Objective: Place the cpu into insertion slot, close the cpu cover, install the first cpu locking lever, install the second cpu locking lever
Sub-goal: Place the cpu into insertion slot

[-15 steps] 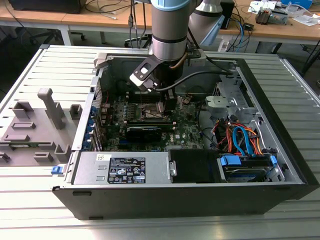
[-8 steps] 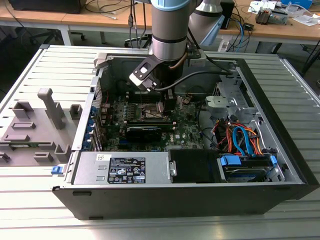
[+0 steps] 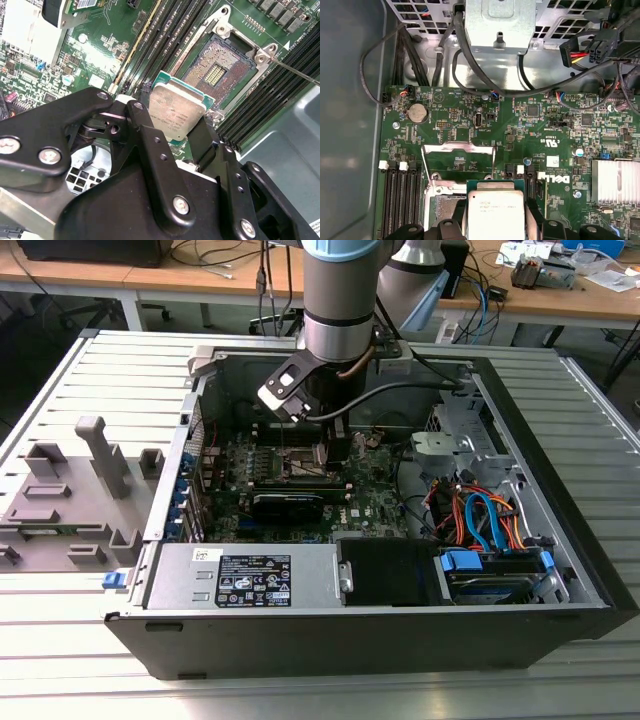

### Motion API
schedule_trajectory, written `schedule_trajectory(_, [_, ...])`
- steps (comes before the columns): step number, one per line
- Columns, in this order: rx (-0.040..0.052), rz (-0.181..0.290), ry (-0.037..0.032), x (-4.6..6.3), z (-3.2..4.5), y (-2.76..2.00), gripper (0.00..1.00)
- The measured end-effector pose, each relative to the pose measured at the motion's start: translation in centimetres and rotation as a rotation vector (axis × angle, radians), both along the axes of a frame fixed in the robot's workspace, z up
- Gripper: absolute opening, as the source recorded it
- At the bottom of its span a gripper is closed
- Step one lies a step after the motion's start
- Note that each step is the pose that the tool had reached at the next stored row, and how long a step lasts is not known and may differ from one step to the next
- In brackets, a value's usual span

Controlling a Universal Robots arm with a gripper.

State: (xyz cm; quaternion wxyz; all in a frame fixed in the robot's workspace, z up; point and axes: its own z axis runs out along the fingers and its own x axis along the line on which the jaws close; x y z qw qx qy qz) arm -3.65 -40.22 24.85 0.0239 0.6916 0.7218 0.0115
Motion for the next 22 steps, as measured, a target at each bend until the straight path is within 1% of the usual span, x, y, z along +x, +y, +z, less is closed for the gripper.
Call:
schedule_trajectory(9, [0.0002,0.000,-0.0001,-0.02,-0.01,0.02,0.55])
schedule_trajectory(22, [-0.0001,-0.001,0.0000,-0.17,-0.11,0.37,0.55])
